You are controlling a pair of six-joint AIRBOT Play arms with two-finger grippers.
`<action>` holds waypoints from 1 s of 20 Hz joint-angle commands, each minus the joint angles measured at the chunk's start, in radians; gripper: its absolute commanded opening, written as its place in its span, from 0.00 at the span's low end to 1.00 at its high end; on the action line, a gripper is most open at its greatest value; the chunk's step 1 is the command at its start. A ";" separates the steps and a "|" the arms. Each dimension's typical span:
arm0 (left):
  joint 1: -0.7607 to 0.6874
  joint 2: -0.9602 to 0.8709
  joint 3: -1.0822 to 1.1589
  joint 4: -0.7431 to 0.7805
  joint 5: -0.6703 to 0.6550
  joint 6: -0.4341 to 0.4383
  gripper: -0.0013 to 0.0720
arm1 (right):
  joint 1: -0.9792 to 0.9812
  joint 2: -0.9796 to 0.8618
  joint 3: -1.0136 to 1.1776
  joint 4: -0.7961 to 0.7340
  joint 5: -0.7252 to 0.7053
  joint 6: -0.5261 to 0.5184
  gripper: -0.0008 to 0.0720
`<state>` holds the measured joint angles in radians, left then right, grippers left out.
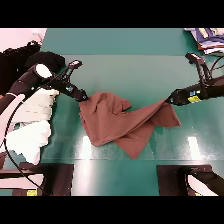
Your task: Fold the shirts.
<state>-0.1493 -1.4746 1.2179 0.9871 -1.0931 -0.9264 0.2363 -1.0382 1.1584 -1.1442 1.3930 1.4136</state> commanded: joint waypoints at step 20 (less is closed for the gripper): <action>0.003 0.528 0.753 0.126 0.083 -0.183 0.05 | -0.121 -0.001 0.787 -0.010 -0.053 0.003 0.03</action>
<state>-0.1474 -1.0698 1.8164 1.0760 -1.0836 -1.0672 0.1486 -1.0393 1.7512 -1.1538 1.3415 1.4170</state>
